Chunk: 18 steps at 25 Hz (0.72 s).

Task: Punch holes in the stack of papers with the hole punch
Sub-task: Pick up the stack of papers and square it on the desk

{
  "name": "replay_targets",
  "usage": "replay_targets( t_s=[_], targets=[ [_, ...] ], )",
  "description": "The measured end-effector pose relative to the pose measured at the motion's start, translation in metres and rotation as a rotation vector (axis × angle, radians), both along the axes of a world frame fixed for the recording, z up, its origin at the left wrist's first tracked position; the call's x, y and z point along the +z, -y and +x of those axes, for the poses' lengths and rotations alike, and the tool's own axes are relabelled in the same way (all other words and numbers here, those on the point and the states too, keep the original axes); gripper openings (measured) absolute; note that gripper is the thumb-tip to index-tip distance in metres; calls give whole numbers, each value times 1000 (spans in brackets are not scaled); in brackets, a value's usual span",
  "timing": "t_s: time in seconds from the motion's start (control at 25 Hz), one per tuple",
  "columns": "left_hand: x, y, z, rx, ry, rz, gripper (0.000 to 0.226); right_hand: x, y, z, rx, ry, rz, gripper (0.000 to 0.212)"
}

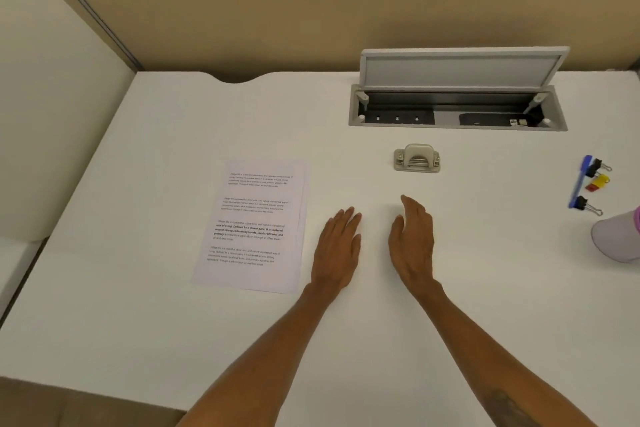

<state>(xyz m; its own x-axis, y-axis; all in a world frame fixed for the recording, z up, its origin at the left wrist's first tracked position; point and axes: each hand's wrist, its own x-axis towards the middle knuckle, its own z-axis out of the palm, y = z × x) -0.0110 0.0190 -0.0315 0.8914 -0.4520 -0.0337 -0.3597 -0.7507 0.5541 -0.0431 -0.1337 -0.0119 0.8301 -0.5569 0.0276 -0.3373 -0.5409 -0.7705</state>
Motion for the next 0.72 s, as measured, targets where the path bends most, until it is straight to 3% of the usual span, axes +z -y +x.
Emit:
replay_targets(
  t_s=[0.12,0.24,0.32,0.48,0.6,0.72],
  targets=[
    [15,-37,16,211,97,-109,38,15,-42,12,-53,-46,311,41],
    [32,-89,43,466,141,-119,34,27,-76,27,-230,-123,900,30],
    [37,-128,59,634,90,-90,33,28,-92,34,-292,-198,1102,20],
    [38,-188,79,915,-117,83,41,30,-121,43,-376,-281,1105,17],
    [35,-196,86,915,-260,122,49,36,-135,54,-423,-311,986,19],
    [33,-195,86,859,-281,156,53,41,-151,70,-431,-403,763,23]
  ],
)
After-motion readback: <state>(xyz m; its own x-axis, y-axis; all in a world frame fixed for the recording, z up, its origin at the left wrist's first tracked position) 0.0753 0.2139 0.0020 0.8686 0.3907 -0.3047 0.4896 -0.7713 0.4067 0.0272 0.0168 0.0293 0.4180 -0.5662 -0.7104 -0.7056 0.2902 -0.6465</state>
